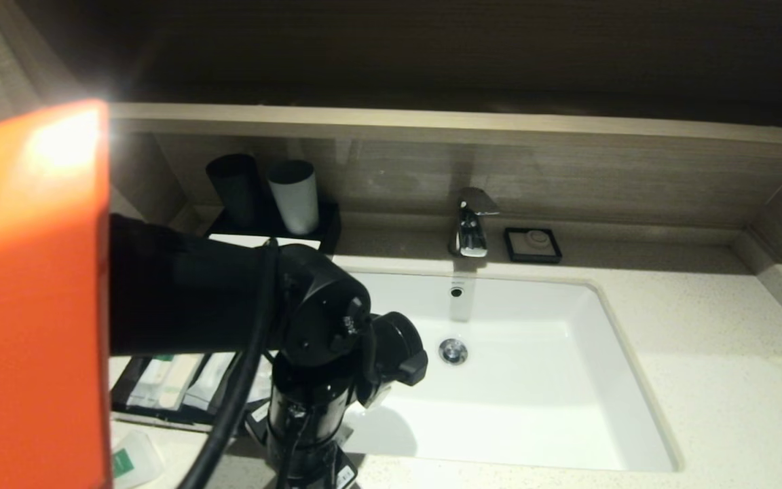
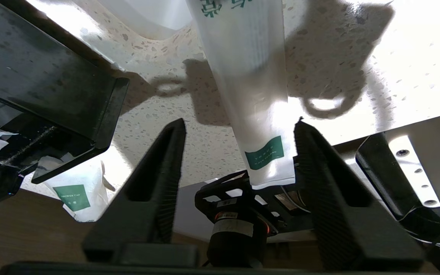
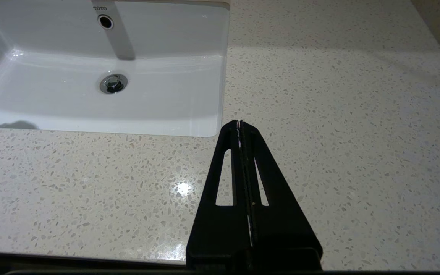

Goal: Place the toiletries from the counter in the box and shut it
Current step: Pick up the bathroom toiletry

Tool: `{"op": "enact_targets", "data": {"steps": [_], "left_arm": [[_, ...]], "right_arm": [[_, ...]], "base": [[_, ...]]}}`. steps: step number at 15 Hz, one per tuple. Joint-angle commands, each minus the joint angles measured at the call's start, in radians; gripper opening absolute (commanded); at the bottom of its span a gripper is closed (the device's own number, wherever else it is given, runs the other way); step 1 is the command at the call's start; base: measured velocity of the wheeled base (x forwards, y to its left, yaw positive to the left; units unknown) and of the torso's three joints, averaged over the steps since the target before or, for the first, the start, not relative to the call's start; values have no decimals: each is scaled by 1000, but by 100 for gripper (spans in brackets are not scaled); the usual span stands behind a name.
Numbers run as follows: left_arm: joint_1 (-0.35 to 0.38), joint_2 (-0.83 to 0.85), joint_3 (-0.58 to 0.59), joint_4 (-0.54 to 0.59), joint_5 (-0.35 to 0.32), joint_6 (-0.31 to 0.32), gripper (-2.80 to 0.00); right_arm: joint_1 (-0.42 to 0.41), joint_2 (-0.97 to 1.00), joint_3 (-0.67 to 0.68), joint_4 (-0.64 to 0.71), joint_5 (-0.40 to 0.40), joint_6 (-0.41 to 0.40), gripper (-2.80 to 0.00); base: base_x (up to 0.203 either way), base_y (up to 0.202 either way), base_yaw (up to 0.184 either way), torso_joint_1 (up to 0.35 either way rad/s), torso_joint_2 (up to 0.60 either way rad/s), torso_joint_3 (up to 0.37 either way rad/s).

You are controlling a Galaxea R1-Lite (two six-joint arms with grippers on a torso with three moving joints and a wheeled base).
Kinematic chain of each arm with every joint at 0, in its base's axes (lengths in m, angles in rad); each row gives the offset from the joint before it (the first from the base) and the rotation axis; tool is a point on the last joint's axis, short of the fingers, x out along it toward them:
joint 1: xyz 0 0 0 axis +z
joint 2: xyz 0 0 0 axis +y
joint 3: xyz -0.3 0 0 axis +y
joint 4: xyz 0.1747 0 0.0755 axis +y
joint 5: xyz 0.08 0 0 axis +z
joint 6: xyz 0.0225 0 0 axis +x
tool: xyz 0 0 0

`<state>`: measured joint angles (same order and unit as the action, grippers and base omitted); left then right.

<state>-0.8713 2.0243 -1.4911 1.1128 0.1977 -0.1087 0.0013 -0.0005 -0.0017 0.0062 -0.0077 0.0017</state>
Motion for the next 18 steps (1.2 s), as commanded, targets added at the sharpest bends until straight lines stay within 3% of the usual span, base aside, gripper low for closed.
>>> {"op": "enact_targets", "data": {"steps": [1,16,18], "left_arm": [[0,7,-5,9,0,-2,0],[-6,30,-3,19,-7,-19,0],[-8,30,-6,19,-34,-17,0]], "right_arm": [[0,1,0,0,0,0,-280],[0,1,0,0,0,0,-280],[0,1,0,0,0,0,-280]], "base": [[0,0,0,0,0,0],[0,0,0,0,0,0],[0,0,0,0,0,0]]}}
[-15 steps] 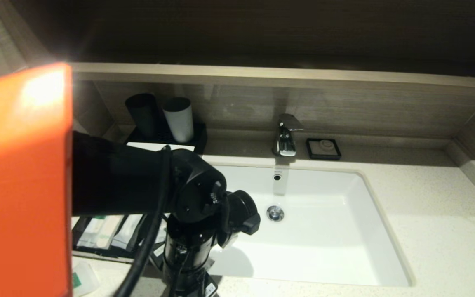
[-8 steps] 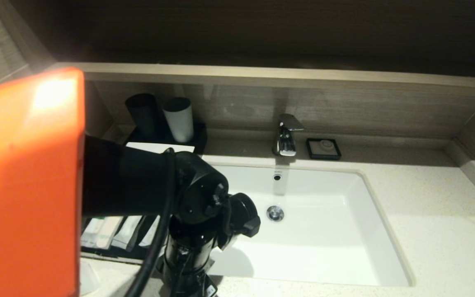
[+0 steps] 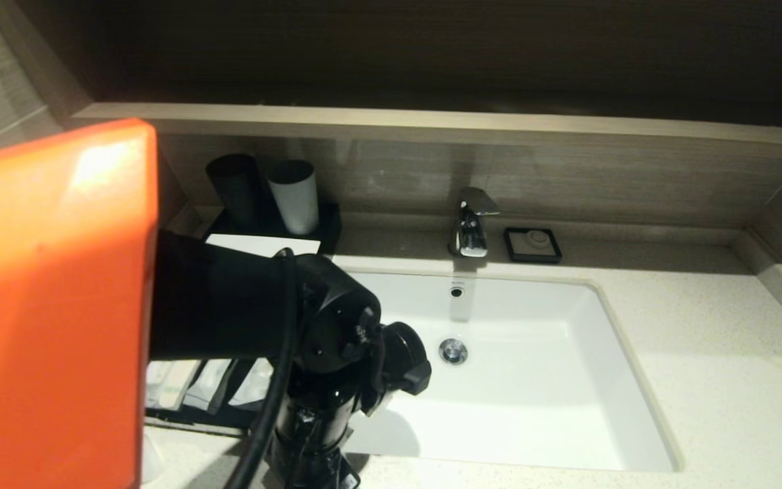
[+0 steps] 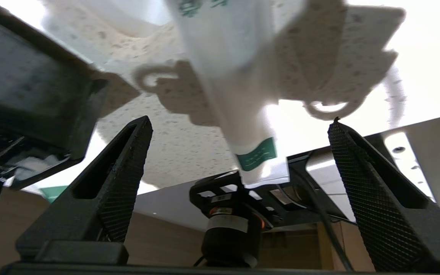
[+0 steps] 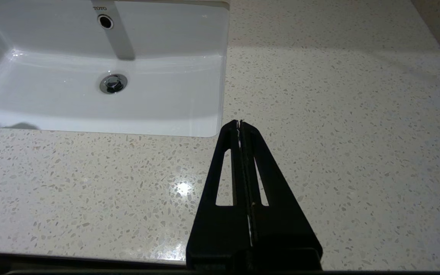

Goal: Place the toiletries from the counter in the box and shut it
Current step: Pick up the bathroom toiletry

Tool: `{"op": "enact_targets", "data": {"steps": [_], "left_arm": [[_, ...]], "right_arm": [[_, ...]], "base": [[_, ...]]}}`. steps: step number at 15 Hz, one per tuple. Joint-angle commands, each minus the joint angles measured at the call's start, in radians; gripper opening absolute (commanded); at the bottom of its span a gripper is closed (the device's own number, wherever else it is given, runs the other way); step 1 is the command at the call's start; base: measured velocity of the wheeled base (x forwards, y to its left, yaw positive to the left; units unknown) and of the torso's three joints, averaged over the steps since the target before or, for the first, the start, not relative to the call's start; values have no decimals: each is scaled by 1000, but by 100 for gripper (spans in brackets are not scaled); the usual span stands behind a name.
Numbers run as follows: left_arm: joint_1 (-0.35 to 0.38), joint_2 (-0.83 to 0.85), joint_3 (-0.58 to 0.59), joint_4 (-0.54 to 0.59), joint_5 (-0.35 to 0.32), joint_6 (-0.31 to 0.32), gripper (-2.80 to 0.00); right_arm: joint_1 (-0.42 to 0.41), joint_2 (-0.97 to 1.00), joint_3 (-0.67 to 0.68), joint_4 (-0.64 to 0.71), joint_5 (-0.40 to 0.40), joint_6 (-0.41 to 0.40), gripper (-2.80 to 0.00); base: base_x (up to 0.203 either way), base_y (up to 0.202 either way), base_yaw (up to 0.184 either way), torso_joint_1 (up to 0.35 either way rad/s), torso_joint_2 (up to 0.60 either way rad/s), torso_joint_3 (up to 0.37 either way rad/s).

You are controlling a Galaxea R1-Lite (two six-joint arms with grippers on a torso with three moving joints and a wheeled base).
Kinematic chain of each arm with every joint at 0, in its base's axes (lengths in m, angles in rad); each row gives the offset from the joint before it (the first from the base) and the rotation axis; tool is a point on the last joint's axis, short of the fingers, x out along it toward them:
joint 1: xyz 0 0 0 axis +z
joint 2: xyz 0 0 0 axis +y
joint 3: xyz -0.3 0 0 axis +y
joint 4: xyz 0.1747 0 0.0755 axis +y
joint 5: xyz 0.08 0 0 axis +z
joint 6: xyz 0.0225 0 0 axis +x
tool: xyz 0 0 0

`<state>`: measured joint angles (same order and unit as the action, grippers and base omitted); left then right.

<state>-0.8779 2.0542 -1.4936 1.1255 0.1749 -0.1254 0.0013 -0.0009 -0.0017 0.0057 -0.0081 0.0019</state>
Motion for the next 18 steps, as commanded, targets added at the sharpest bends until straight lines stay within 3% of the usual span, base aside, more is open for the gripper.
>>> {"op": "enact_targets", "data": {"steps": [1,18], "left_arm": [[-1,1,-4,7,-19,0,0],[-1,43,-4,-9,-15,3,0]], "right_arm": [[0,1,0,0,0,0,-280],[0,1,0,0,0,0,-280]], "base": [[0,0,0,0,0,0],[0,0,0,0,0,0]]}}
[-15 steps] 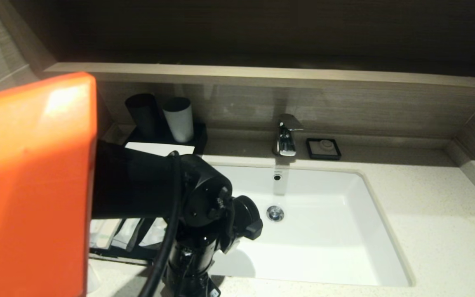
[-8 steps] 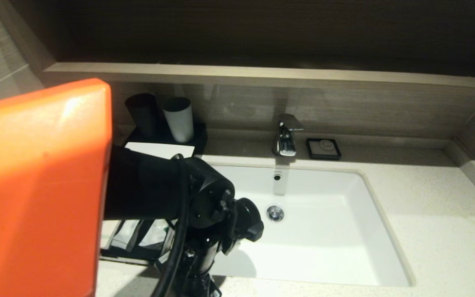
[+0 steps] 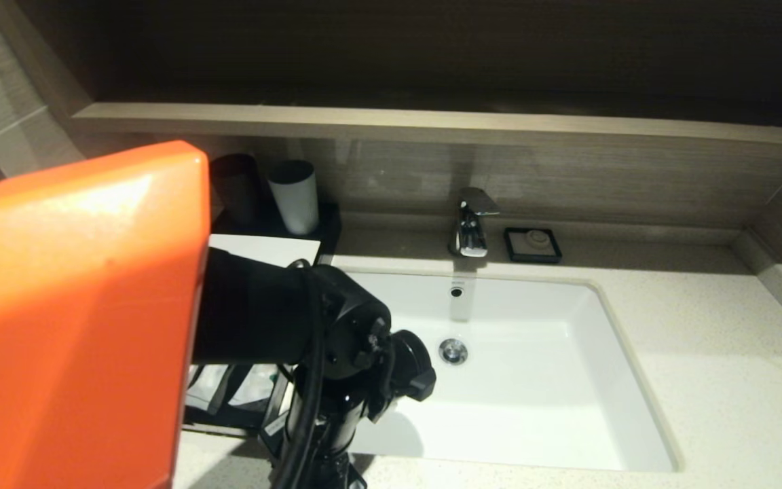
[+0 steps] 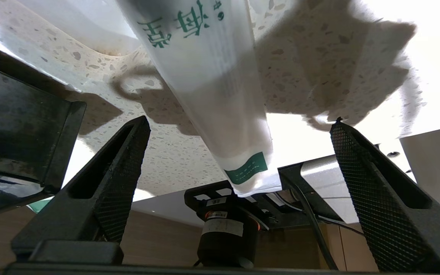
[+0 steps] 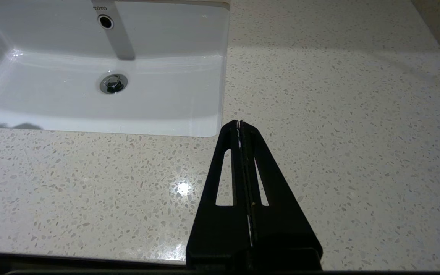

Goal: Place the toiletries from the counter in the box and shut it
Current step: Pick up the bathroom toiletry

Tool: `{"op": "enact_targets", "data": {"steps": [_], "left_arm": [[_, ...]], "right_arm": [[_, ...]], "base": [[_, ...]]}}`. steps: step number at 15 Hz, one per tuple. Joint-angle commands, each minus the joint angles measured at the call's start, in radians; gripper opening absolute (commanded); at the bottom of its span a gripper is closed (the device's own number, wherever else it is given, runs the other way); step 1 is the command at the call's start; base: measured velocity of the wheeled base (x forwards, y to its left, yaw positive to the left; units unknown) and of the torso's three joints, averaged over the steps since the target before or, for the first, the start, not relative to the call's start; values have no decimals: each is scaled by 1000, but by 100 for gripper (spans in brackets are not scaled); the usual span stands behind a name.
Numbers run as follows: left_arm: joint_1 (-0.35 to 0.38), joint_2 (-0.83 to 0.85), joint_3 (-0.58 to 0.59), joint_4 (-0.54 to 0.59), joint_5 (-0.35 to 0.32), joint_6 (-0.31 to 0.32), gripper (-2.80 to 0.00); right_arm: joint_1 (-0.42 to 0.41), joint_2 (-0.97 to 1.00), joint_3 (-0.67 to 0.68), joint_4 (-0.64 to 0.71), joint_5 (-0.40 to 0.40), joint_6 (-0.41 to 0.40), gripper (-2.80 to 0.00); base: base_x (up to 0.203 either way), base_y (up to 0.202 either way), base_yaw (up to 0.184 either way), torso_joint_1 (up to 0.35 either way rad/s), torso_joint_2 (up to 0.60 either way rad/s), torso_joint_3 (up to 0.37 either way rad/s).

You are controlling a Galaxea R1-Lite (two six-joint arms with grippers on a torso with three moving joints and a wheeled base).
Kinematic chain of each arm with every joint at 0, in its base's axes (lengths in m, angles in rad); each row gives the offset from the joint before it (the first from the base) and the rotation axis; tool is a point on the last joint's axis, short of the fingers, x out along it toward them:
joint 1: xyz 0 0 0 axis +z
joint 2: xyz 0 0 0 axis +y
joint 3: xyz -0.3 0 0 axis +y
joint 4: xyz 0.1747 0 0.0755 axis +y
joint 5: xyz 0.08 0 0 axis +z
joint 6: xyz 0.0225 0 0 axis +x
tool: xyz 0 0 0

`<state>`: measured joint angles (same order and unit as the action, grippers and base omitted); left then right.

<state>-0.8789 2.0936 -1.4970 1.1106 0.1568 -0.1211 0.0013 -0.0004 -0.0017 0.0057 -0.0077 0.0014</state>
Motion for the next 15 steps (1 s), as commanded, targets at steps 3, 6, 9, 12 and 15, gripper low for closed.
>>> {"op": "enact_targets", "data": {"steps": [3,6,9,12,15], "left_arm": [[0,4,0,6,0,-2,0],[0,8,0,5,1,-3,0],[0,11,0,6,1,-5,0],[0,13,0,6,2,-6,0],[0,13,0,6,8,-6,0]], "right_arm": [[0,0,0,0,0,0,-280],[0,0,0,0,0,0,-280],[0,0,0,0,0,0,-280],[0,0,0,0,0,0,-280],[0,0,0,0,0,0,-280]], "base": [[0,0,0,0,0,0],[0,0,0,0,0,0],[0,0,0,0,0,0],[0,0,0,0,0,0],[0,0,0,0,0,0]]}}
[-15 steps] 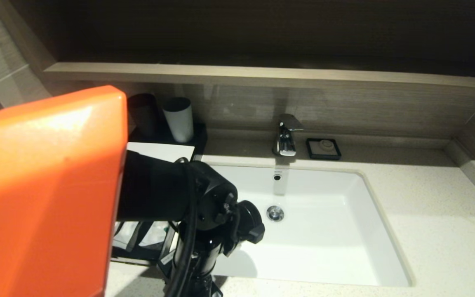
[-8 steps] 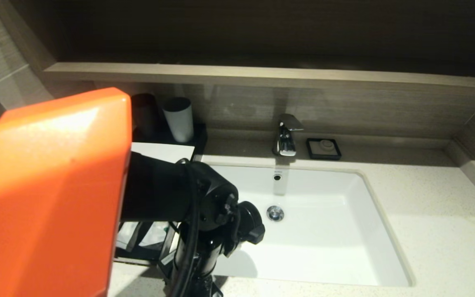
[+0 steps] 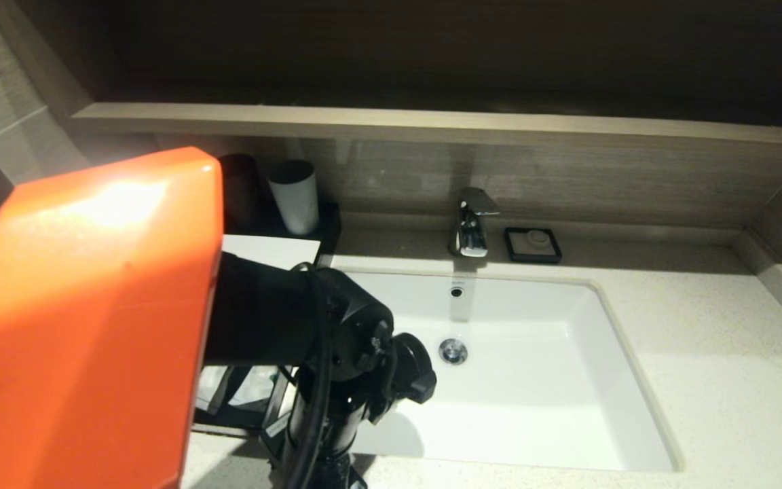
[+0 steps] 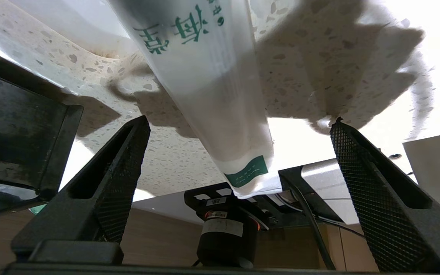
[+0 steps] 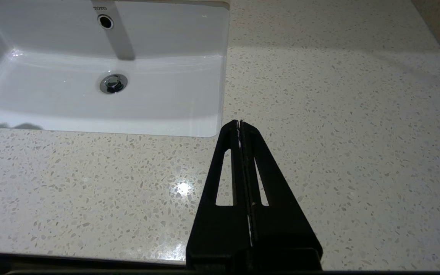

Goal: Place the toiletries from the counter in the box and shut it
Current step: Pick up the bathroom toiletry

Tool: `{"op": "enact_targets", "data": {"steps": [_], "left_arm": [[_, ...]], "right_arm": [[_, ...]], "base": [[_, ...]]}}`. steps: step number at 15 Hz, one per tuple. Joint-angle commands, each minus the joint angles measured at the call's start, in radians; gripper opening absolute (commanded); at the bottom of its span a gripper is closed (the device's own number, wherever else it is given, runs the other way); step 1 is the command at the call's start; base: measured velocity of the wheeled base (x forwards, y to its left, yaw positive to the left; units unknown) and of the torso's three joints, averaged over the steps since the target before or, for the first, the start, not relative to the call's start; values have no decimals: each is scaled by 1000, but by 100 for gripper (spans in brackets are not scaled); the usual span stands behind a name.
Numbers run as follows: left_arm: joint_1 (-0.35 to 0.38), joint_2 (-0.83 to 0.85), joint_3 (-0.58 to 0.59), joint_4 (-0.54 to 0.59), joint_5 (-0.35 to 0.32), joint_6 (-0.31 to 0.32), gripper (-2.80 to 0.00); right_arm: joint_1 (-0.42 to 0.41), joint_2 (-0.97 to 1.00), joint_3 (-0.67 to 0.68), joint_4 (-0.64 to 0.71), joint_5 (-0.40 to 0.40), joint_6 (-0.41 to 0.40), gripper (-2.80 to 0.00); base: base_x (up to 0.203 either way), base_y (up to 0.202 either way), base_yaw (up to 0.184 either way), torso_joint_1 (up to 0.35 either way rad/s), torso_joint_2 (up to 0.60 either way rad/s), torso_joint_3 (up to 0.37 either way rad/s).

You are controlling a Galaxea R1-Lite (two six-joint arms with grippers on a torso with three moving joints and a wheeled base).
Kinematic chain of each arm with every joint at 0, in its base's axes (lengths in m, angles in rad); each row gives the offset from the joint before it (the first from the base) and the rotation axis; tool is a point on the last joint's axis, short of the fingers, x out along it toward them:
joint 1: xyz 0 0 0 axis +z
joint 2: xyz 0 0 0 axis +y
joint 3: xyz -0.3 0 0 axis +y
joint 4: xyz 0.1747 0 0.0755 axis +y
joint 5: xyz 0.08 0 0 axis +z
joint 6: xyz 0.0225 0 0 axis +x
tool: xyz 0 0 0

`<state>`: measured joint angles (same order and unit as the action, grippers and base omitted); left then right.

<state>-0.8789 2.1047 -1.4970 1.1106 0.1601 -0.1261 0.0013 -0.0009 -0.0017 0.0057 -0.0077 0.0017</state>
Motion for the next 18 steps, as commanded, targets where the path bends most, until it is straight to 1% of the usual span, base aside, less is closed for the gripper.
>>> {"op": "enact_targets", "data": {"steps": [1,7,12,13,18], "left_arm": [[0,1,0,5,6,-3,0],[-5,6,8,5,42,-4,0],[-6,8,11,6,49,-6,0],[-6,8,11,5,49,-6,-280],[-8,8,11,6,49,-6,-280]], "right_arm": [[0,1,0,0,0,0,-280],[0,1,0,0,0,0,-280],[0,1,0,0,0,0,-280],[1,1,0,0,0,0,-280],[0,1,0,0,0,0,-280]], "base": [[0,0,0,0,0,0],[0,0,0,0,0,0],[0,0,0,0,0,0],[0,0,0,0,0,0],[0,0,0,0,0,0]]}}
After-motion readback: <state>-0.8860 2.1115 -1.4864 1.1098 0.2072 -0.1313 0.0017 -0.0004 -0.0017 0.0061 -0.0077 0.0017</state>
